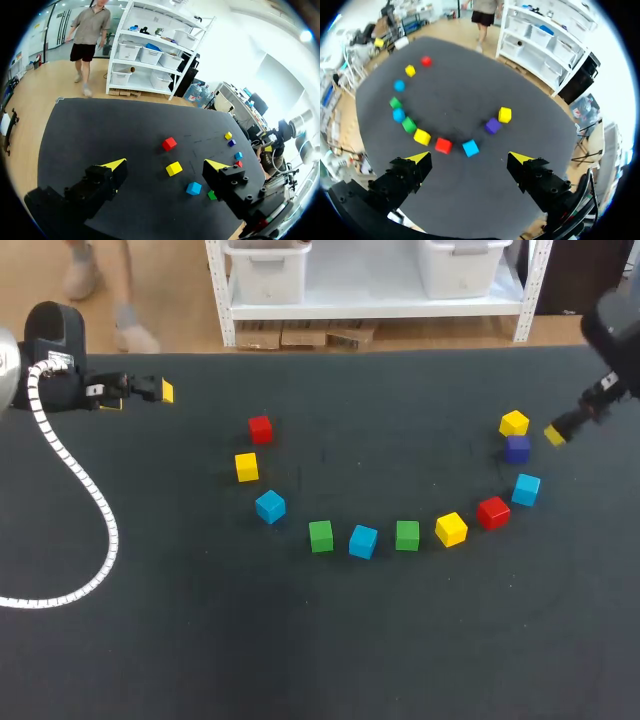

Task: Place the blue cubes, place green cubes on the blue cubes, place the yellow cubes on the green cubes, then place the red cubes on the yellow cubes, and place purple cube on the red cubes.

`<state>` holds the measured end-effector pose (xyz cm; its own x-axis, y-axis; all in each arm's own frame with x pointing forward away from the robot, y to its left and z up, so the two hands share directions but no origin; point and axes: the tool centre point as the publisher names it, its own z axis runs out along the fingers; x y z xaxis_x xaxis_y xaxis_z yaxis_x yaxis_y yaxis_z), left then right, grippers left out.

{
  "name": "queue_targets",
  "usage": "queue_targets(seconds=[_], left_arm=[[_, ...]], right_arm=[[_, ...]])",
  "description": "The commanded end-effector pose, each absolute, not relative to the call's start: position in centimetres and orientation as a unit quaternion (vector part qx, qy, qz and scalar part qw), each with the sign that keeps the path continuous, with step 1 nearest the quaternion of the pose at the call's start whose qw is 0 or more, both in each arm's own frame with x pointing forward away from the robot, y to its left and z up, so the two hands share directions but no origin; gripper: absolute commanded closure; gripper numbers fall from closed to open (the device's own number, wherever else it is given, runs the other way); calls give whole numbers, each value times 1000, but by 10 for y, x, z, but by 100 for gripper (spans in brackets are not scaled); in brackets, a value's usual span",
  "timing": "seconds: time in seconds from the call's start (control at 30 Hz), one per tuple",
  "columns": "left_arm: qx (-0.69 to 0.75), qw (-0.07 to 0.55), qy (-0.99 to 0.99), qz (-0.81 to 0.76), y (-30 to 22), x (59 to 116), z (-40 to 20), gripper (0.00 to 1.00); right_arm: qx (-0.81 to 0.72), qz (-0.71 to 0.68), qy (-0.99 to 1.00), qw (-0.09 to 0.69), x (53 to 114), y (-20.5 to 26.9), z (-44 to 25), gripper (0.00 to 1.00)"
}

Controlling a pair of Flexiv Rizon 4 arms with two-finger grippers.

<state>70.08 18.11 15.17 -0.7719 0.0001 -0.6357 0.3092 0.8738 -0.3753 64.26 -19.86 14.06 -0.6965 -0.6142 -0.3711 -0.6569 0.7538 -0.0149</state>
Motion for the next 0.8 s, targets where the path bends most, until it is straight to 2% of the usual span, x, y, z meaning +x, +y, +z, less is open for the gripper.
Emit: queue_targets(seconds=[0.03, 0.43, 0.8], left_arm=[[87, 330, 908, -241, 184, 700, 150, 0], [87, 330, 908, -241, 184, 700, 150, 0], [87, 330, 908, -241, 184, 700, 150, 0]], right_arm=[[-378, -4, 916, 134, 644, -199, 134, 0], [-446, -7, 891, 87, 655, -215, 106, 0], [-431, 22, 897, 97, 659, -216, 102, 0]])
